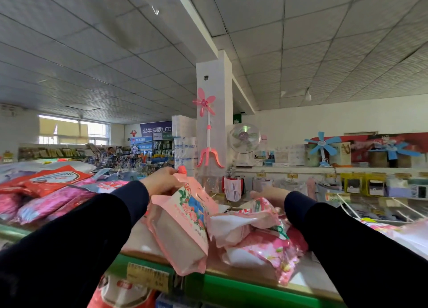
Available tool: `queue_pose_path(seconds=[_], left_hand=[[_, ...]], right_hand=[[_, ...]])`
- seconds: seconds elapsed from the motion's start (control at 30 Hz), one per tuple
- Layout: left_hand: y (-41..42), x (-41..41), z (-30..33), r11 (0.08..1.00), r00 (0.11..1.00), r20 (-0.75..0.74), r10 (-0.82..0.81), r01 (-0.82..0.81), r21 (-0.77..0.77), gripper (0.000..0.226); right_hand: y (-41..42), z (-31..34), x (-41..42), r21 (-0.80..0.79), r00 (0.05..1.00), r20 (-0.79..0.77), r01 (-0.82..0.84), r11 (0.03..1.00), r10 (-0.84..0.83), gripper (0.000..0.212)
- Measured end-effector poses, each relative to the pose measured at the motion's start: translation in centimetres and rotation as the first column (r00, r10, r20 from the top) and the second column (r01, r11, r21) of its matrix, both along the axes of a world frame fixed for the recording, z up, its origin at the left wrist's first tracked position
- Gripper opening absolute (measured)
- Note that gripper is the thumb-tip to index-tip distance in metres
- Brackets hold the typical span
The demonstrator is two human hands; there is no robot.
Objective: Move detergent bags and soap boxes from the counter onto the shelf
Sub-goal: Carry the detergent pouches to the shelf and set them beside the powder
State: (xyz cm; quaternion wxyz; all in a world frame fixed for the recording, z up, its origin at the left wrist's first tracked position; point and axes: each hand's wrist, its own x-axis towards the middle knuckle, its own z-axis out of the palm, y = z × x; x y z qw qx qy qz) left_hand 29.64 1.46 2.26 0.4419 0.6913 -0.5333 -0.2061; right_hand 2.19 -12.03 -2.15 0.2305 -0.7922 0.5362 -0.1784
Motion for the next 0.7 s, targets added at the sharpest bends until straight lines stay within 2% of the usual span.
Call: queue_pose_path(seconds=[0.1, 0.17, 0.27, 0.33, 0.37, 0.43, 0.5, 0.53, 0.63, 0.7], left_hand=[[-0.5, 0.1, -0.1, 1.0, 0.994, -0.106, -0.022, 0.02, -0.022, 0.072], [-0.8, 0.2, -0.2, 0.999, 0.994, -0.106, -0.036, 0.034, -0.021, 0.071], [-0.8, 0.4, -0.5, 0.999, 0.993, -0.112, -0.039, 0.037, -0.018, 0.065], [-0.6, 0.9, -1.0, 1.0, 0.996, -0.089, -0.023, 0.023, 0.0, 0.06], [-0.5, 1.2, -1.2, 1.0, 0.997, -0.074, -0.017, 0.017, 0.009, 0.058], [-0.4, 1.6, -1.4, 1.0, 0.997, -0.081, -0.02, 0.021, 0.017, 0.057], [-0.6, 1.9, -1.3, 0.999, 0.993, -0.111, -0.029, 0.032, 0.024, 0.059], [-0.7, 1.9, -1.1, 0.999, 0.989, -0.14, -0.036, 0.039, 0.02, 0.06], [-1.9, 2.0, -0.7, 0.999, 0.976, -0.219, -0.007, -0.001, -0.036, 0.065], [-2.9, 1.9, -0.7, 0.996, 0.968, -0.249, 0.021, -0.042, -0.08, 0.067]], right_hand=[[0.0, -0.1, -0.6, 0.055, 0.997, -0.08, 0.006, 0.998, -0.001, 0.034], [0.1, 0.0, -0.7, 0.078, 0.999, -0.034, 0.04, 0.996, -0.038, 0.033], [-0.7, -0.2, -1.0, 0.141, 0.997, -0.079, 0.016, 0.99, -0.005, 0.026], [-1.9, -0.9, -1.0, 0.115, 1.0, -0.022, 0.013, 0.993, -0.011, 0.012], [-2.5, -1.1, -1.1, 0.093, 0.998, 0.055, 0.022, 0.995, -0.027, 0.013], [-2.7, -1.3, -1.1, 0.079, 0.997, 0.072, 0.027, 0.997, -0.032, 0.007], [-2.4, -1.0, -0.9, 0.054, 1.0, -0.01, 0.01, 0.999, -0.01, 0.023], [-2.2, -0.8, -0.7, 0.032, 1.0, -0.019, 0.012, 0.999, -0.011, 0.024], [-2.3, -0.6, -0.2, -0.035, 0.995, 0.104, 0.011, 0.999, -0.007, 0.015], [-2.5, -0.9, -0.4, -0.075, 0.98, 0.2, 0.039, 0.996, -0.023, 0.029]])
